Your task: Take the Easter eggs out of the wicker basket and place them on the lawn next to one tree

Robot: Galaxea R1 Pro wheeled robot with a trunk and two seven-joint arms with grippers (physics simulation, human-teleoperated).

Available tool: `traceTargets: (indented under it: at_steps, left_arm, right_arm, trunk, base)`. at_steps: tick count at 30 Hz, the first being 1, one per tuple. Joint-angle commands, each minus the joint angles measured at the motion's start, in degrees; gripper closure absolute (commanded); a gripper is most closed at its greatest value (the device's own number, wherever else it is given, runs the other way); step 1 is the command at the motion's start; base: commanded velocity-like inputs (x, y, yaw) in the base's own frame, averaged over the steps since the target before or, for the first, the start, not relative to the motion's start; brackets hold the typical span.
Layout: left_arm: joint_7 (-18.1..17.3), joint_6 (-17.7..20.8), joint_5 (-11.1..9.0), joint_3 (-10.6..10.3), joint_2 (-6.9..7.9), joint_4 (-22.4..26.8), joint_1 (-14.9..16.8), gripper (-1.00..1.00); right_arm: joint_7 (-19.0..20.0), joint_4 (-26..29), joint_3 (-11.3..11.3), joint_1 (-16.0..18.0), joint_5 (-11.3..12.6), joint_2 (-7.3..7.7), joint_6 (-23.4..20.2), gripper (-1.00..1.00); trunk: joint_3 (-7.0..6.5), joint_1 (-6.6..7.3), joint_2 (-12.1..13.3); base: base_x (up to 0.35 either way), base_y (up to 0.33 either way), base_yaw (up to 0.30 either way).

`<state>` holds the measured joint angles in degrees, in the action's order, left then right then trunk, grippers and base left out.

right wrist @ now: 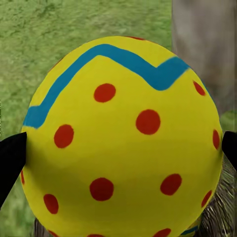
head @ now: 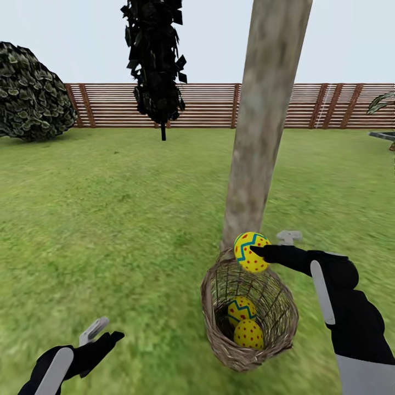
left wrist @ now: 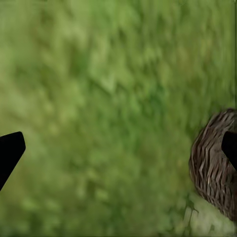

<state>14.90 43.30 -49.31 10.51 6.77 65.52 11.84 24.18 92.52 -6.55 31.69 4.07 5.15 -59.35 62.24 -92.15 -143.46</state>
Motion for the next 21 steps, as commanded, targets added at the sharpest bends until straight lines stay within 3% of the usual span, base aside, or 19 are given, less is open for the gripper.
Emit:
traceTargets:
  at_steps: [1, 8, 17, 21]
  left_arm:
    - [0.49, 0.2, -0.6, 0.05, 0.0, 0.03, 0.02, -1.0]
    - [0.54, 0.06, -0.17, -0.27, 0.0, -1.79, 0.02, -1.0]
    - [-1.14, -0.58, -0.36, -0.23, 0.16, -3.08, 0.02, -1.0]
    - [-1.19, -0.59, -0.35, -0.23, 0.17, -3.12, 0.02, -1.0]
  right_arm:
    - [-0.16, 0.03, -0.05, 0.04, 0.34, -0.03, -0.1, 1.0]
    - [-0.56, -0.05, -0.08, 0.04, 0.21, -0.37, 0.25, 1.0]
    - [-0.73, -0.23, 0.22, -0.13, 0.2, -0.69, 0.2, 1.0]
    - [-0.81, -0.5, 1.86, -0.17, -2.78, -0.95, 0.19, 1.0]
  trunk:
    - [-0.18, 0.03, 0.0]
    - [-0.62, 0.09, 0.02]
    - [-0.62, 0.09, 0.02]
    - [-0.62, 0.09, 0.02]
  base:
    - [0.0, 0.0, 0.0]
    - [0.0, 0.014, 0.0]
    - [0.0, 0.264, 0.0]
    - [0.0, 0.322, 0.0]
